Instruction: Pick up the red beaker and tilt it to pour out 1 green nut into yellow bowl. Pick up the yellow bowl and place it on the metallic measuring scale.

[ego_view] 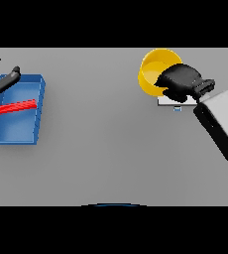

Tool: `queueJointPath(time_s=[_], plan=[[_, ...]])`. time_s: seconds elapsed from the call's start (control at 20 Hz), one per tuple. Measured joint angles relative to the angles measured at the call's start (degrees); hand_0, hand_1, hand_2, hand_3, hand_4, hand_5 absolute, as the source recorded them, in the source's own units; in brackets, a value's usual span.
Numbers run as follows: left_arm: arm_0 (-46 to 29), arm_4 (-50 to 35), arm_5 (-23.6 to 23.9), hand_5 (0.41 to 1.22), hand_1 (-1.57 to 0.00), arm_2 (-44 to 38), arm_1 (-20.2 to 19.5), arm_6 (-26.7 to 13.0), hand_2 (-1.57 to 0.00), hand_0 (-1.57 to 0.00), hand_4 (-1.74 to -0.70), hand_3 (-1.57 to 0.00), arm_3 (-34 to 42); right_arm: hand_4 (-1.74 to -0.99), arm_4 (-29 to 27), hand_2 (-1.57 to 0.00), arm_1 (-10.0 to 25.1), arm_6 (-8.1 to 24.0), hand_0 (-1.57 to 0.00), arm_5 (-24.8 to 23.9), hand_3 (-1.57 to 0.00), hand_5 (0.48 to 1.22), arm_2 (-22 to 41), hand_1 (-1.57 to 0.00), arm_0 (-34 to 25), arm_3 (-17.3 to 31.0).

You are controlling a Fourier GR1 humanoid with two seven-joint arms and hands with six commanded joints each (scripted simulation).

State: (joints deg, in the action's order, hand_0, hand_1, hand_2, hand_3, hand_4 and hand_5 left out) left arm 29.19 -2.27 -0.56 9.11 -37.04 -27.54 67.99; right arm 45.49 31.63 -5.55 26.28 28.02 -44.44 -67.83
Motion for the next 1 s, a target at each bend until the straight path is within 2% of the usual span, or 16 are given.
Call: queueJointPath(time_s=[0.05,0.25,0.3,0.4,0.45,0.65,0.7,0.85,1.0], plan=[[0.39,-0.09,-0.32,0.754,0.0,-0.13,-0.09,-0.03,0.0,0.0,-0.85,0.0,-0.55,-1.741,0.12,-1.55,0.75,-1.22,-1.57,-1.02,-1.16,1.221,-0.38,-1.57,-0.17,1.69],[-1.11,-0.23,0.54,0.762,0.0,0.14,0.03,-1.66,0.0,0.0,-0.86,0.0,1.59,-1.741,0.65,-1.53,0.39,-0.75,-1.57,-4.67,-1.17,1.221,-1.81,-1.57,-1.55,8.7],[-1.39,-0.39,0.5,0.768,0.0,0.16,-0.07,-1.97,0.0,0.0,-0.86,0.0,2.2,-1.741,0.62,-1.53,0.44,-1.9,-1.57,-5.33,-1.16,1.221,-2.2,-1.57,-2.53,11.01],[-1.51,-0.51,0.67,0.779,0.0,0.19,-0.01,-2.94,0.0,0.0,-0.86,0.0,2.64,-1.741,0.77,-1.5,-0.18,-1.61,-1.57,-6.69,-1.18,1.221,-2.63,-1.57,-2.99,14.83],[-0.86,-0.39,0.41,0.784,0.0,0.21,-0.29,-3.68,0.0,0.0,-0.86,0.0,2.45,-1.741,0.85,-1.48,-0.16,-3.06,-1.57,-7.75,-1.21,1.221,-2.82,-1.57,-2.98,17.13],[-0.64,0.66,0.82,0.804,0.0,0.86,-0.04,-3.28,0.0,0.0,-0.86,0.0,1.96,-1.741,0.97,-1.4,-0.98,-4.16,-1.57,-9.78,-1.34,1.221,-2.96,-1.57,-2.67,21.5],[-0.41,0.72,0.95,0.807,0.0,0.79,-0.04,-3.81,0.0,0.0,-0.86,0.0,1.69,-1.741,0.99,-1.39,-1.82,-3.51,-1.57,-10.4,-1.36,1.221,-3.09,-1.57,-2.85,22.65],[-0.7,0.18,0.56,0.802,0.0,0.55,-0.16,-3.46,0.0,0.0,-0.85,0.0,2.01,-1.741,0.6,-1.38,-1.85,-4.75,-1.57,-10.37,-1.39,1.221,-3.29,-1.57,-2.79,24.44],[-0.47,-0.06,-0.01,0.788,0.0,0.46,-0.22,-3.73,0.0,0.0,-0.84,0.0,1.39,-1.741,1.31,-1.38,-2.33,-4.5,-1.57,-11.03,-1.42,1.221,-3.02,-1.57,-3.57,27.09]])
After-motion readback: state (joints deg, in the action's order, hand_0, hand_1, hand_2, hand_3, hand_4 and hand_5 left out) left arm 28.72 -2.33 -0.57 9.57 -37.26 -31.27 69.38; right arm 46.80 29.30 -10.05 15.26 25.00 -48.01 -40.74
